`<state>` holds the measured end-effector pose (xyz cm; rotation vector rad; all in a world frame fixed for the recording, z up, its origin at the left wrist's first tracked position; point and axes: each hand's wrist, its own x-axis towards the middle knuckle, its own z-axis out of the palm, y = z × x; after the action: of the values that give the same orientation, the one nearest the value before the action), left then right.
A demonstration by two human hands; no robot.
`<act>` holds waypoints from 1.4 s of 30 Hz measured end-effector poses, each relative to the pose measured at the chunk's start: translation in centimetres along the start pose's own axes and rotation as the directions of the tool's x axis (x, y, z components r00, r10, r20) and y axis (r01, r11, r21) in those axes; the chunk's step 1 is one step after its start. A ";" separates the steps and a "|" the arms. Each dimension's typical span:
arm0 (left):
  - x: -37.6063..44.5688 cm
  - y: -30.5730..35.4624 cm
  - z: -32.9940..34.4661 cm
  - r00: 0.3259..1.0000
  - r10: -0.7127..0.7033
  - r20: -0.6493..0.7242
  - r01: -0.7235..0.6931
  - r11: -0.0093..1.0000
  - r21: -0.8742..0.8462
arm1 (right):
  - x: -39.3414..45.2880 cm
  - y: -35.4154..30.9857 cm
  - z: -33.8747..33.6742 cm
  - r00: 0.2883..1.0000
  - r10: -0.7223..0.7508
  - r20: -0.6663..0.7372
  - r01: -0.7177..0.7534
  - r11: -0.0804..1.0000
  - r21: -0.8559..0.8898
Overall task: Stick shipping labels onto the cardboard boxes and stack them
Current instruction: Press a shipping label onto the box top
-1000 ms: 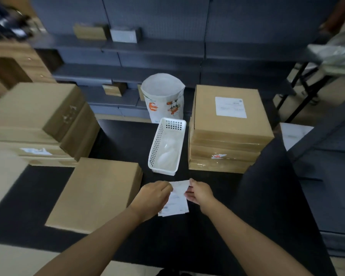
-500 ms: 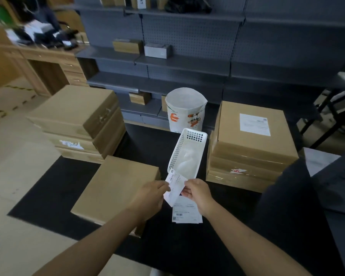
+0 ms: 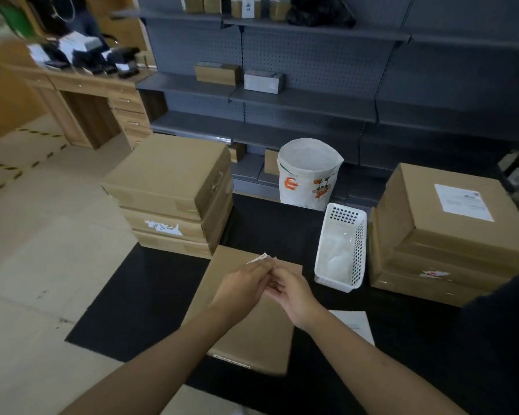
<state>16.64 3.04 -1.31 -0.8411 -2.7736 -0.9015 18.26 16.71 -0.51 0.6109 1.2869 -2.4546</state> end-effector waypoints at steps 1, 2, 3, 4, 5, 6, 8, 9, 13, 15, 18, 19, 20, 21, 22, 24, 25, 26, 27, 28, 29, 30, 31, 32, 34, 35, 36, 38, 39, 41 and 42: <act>-0.2 -1.0 -0.7 1.000 0.011 0.008 -0.011 1.000 -0.014 | 0.4 0.7 0.9 1.000 0.001 -0.009 -0.001 0.999 0.036; -0.4 -1.9 -1.3 1.000 0.016 0.019 -0.015 0.999 -0.030 | 0.8 1.3 1.8 1.000 0.001 -0.018 0.000 0.998 0.064; -0.5 -2.7 -1.8 0.999 0.021 0.025 -0.019 0.998 -0.052 | 1.1 1.9 2.5 1.000 -0.003 -0.026 0.005 0.996 0.087; -0.7 -3.3 -2.2 0.999 0.024 0.028 -0.022 0.997 -0.080 | 1.3 2.4 3.2 0.999 -0.007 -0.034 0.011 0.994 0.107; -0.9 -3.7 -2.6 0.999 0.027 0.028 -0.024 0.993 -0.114 | 1.4 2.7 3.7 0.999 -0.011 -0.041 0.016 0.992 0.128; -1.0 -4.0 -3.0 0.999 0.029 0.021 -0.025 0.986 -0.163 | 1.5 3.0 4.1 0.999 -0.013 -0.047 0.019 0.988 0.151; -1.2 -4.3 -3.5 1.000 -0.008 -0.006 0.006 0.956 -0.294 | 1.5 3.4 4.4 0.999 -0.007 -0.052 0.017 0.982 0.190; -1.4 -4.4 -3.6 0.999 -0.041 -0.010 0.036 0.939 -0.342 | 1.4 3.5 4.5 0.999 -0.009 -0.046 0.017 0.982 0.187; -1.6 -4.8 -3.3 0.992 -0.129 0.008 0.121 0.900 -0.419 | 1.1 3.6 4.4 1.000 -0.010 -0.007 0.011 0.995 0.098; -1.8 -4.8 -3.1 0.985 -0.168 0.030 0.163 0.877 -0.451 | 0.9 3.7 4.3 1.000 -0.003 0.002 0.003 0.997 0.076; -2.3 -5.2 -2.7 0.983 -0.171 0.063 0.182 0.878 -0.443 | 0.8 4.0 4.1 1.000 -0.004 -0.004 0.004 0.999 0.033; -2.4 -5.3 -2.6 0.983 -0.173 0.066 0.184 0.881 -0.435 | 0.8 4.1 4.0 1.000 -0.001 -0.011 0.001 1.000 0.029; -2.5 -5.3 -2.5 0.982 -0.174 0.068 0.186 0.885 -0.426 | 0.8 4.2 4.0 1.000 0.002 -0.015 -0.002 1.000 0.027; -2.5 -5.4 -2.4 0.983 -0.170 0.071 0.184 0.889 -0.419 | 0.7 4.3 3.9 1.000 0.003 -0.015 -0.002 1.000 0.021; -2.6 -5.4 -2.4 0.984 -0.160 0.077 0.177 0.892 -0.415 | 0.6 4.3 3.8 1.000 0.001 -0.015 -0.001 1.000 0.010; -2.8 -5.4 -2.3 0.988 -0.125 0.091 0.152 0.902 -0.404 | 0.6 4.4 3.7 1.000 -0.007 -0.020 0.007 1.000 -0.003; -2.9 -5.4 -2.3 0.989 -0.109 0.096 0.139 0.908 -0.394 | 0.6 4.4 3.6 1.000 -0.009 -0.023 0.009 1.000 -0.001; -2.8 -5.4 -2.3 0.990 -0.097 0.101 0.129 0.914 -0.385 | 0.6 4.5 3.5 1.000 -0.011 -0.024 0.011 1.000 0.001; -2.8 -5.4 -2.3 0.990 -0.091 0.106 0.124 0.918 -0.378 | 0.6 4.5 3.4 1.000 -0.014 -0.022 0.014 1.000 -0.001; -2.8 -5.3 -2.3 0.990 -0.089 0.109 0.124 0.918 -0.376 | 0.6 4.6 3.3 1.000 -0.020 -0.020 0.020 1.000 -0.008; -2.8 -5.2 -2.4 0.990 -0.093 0.110 0.128 0.915 -0.382 | 0.6 4.7 3.3 0.999 -0.028 -0.027 0.027 0.999 -0.024; -2.8 -5.0 -2.4 0.989 -0.102 0.109 0.137 0.910 -0.391 | 0.7 4.7 3.3 0.998 -0.040 -0.045 0.037 0.998 -0.057; -2.7 -4.8 -2.5 0.988 -0.117 0.103 0.149 0.903 -0.403 | 0.8 4.8 3.3 0.996 -0.058 -0.073 0.049 0.992 -0.116; -2.6 -4.7 -2.5 0.986 -0.135 0.094 0.162 0.895 -0.415 | 0.8 4.8 3.3 0.991 -0.082 -0.106 0.060 0.978 -0.198; -2.3 -4.5 -2.7 0.985 -0.160 0.067 0.173 0.896 -0.409 | 0.9 4.8 3.3 0.977 -0.148 -0.151 0.084 0.927 -0.366; -2.1 -4.5 -2.8 0.985 -0.164 0.047 0.169 0.907 -0.386 | 0.8 4.8 3.4 0.971 -0.186 -0.150 0.104 0.894 -0.436; -1.9 -4.5 -2.9 0.986 -0.166 0.028 0.165 0.918 -0.360 | 0.7 4.8 3.5 0.965 -0.222 -0.139 0.127 0.861 -0.492; -1.6 -4.5 -3.2 0.987 -0.159 0.011 0.154 0.935 -0.319 | 0.3 4.8 3.7 0.953 -0.282 -0.107 0.178 0.813 -0.554; -1.6 -4.5 -3.3 0.989 -0.149 0.014 0.146 0.941 -0.305 | 0.2 4.8 3.8 0.948 -0.305 -0.091 0.203 0.800 -0.564; -1.5 -4.3 -3.5 0.991 -0.130 0.022 0.131 0.949 -0.286 | -0.1 4.7 3.9 0.938 -0.341 -0.063 0.240 0.769 -0.592; -1.5 -4.2 -3.6 0.992 -0.124 0.024 0.125 0.950 -0.284 | -0.3 4.7 3.9 0.933 -0.355 -0.053 0.252 0.753 -0.607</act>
<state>15.37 -2.57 -0.90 -0.7088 -2.7678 -1.3489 19.70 10.95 -1.68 0.4600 2.2527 -2.0482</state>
